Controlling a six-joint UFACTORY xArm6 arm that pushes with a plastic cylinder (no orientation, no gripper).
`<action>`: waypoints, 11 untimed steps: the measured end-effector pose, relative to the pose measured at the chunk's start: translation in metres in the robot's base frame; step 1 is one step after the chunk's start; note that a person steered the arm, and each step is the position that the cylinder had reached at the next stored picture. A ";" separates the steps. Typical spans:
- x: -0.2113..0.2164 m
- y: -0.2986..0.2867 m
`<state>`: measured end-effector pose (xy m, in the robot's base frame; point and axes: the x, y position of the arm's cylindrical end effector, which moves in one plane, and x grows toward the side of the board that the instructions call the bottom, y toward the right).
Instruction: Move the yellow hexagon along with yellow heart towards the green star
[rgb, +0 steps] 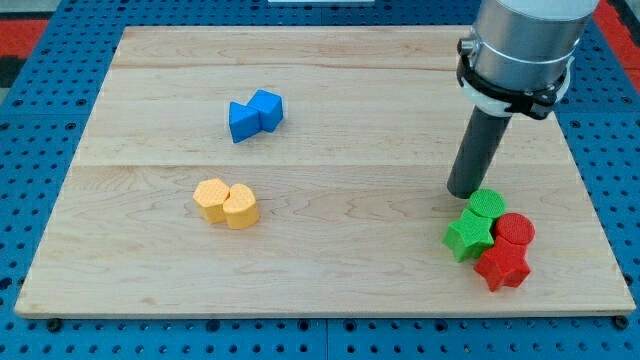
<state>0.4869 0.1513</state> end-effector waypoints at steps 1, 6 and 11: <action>0.006 -0.001; 0.113 -0.227; -0.003 -0.310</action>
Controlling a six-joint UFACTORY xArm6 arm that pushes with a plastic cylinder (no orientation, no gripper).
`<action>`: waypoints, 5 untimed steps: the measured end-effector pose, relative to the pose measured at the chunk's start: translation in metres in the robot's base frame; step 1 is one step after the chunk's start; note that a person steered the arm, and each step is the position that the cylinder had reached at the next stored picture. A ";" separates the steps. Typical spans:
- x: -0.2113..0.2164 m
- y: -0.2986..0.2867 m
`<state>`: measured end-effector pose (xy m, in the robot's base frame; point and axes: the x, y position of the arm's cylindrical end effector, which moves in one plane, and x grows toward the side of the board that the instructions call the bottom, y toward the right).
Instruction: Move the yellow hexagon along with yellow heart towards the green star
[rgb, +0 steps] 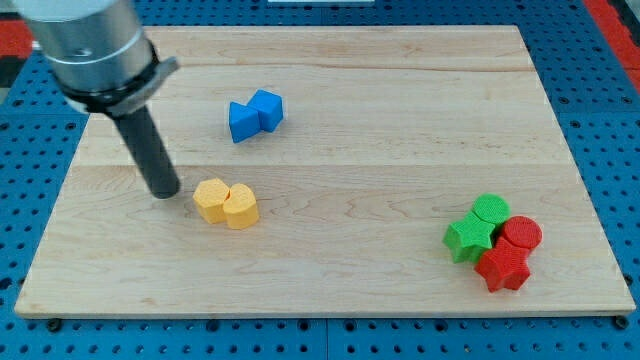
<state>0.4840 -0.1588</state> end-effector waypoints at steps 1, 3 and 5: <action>0.017 0.027; 0.044 0.092; 0.051 0.143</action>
